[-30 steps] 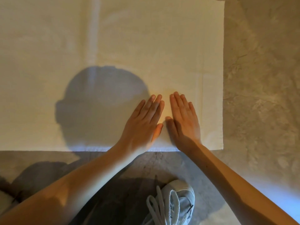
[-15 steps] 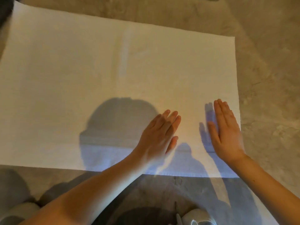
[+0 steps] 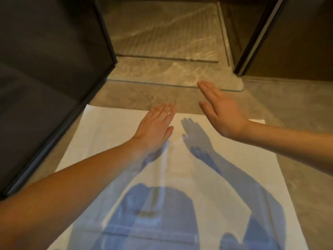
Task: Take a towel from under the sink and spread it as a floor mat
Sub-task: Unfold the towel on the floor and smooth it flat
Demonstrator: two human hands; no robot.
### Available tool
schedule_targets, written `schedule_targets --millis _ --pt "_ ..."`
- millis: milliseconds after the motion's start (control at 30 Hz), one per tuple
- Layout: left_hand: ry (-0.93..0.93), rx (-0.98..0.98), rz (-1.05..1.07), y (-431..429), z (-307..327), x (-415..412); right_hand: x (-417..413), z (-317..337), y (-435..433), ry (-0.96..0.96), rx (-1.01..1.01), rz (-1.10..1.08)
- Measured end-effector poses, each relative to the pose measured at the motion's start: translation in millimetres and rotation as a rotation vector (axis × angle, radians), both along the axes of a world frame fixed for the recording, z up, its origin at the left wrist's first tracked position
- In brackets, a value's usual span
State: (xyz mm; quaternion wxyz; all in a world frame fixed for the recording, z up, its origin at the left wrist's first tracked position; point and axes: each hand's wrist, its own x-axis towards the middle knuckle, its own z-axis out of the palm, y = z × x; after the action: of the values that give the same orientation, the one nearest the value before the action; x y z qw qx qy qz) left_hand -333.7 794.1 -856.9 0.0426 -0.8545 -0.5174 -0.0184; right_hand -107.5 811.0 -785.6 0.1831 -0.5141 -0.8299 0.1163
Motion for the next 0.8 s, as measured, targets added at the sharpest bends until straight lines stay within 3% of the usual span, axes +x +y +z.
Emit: schedule_targets --millis 167,367,633,800 --pt "-0.122 -0.117 0.095 1 -62 30 -31 -96 7 -0.095 -0.205 -0.044" --pt "-0.041 -0.158 0.082 29 -116 35 -52 -188 15 -0.168 -0.194 -0.249" --pt "-0.316 -0.129 0.059 28 -135 33 -51 -202 16 -0.178 -0.169 -0.284" --pt "-0.225 -0.255 0.067 36 -128 35 -50 -197 18 -0.19 -0.2 -0.285"
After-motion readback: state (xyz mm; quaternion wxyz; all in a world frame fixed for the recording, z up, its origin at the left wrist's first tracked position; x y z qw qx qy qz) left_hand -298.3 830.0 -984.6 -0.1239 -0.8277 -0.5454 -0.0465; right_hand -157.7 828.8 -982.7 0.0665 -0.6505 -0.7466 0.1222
